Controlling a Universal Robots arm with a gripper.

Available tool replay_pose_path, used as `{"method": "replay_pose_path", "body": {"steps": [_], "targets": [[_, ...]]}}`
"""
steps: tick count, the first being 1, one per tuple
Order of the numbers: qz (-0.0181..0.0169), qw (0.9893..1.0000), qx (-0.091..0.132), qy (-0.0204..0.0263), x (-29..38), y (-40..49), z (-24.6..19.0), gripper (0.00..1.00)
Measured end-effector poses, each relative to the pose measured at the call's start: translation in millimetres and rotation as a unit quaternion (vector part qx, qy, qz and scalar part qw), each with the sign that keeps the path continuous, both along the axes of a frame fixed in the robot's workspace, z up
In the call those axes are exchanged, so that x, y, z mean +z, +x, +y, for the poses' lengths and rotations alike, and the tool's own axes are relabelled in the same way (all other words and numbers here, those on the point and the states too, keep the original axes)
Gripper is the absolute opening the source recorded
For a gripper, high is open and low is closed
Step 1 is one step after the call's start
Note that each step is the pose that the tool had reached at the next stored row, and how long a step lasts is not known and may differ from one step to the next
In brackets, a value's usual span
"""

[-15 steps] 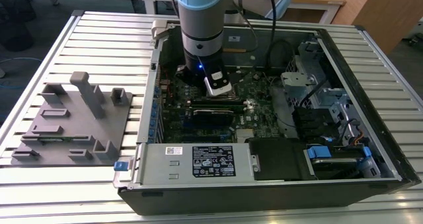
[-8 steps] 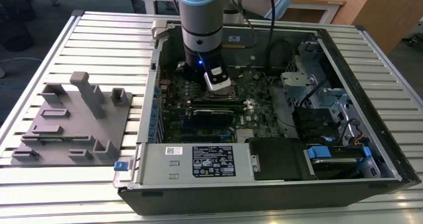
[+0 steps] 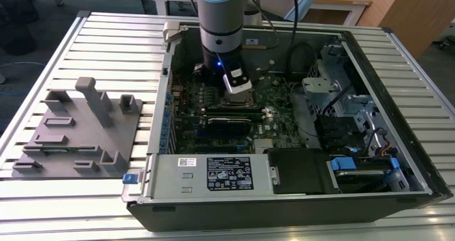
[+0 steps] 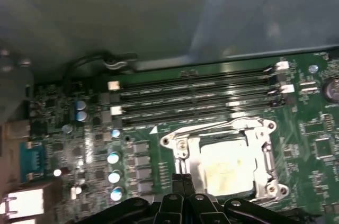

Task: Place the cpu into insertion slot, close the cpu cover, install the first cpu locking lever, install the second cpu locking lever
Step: 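Install the second cpu locking lever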

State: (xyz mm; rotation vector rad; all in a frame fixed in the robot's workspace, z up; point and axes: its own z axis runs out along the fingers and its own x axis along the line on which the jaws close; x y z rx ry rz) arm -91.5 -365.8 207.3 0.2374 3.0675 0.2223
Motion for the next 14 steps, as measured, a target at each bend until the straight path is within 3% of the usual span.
{"method": "replay_pose_path", "body": {"steps": [11,14], "targets": [[0.0000,1.0000,0.000,-0.0071,-0.1,27.8,3.3,0.10],[0.0000,0.9999,0.000,-0.0113,-0.1,32.0,4.5,0.10]]}}
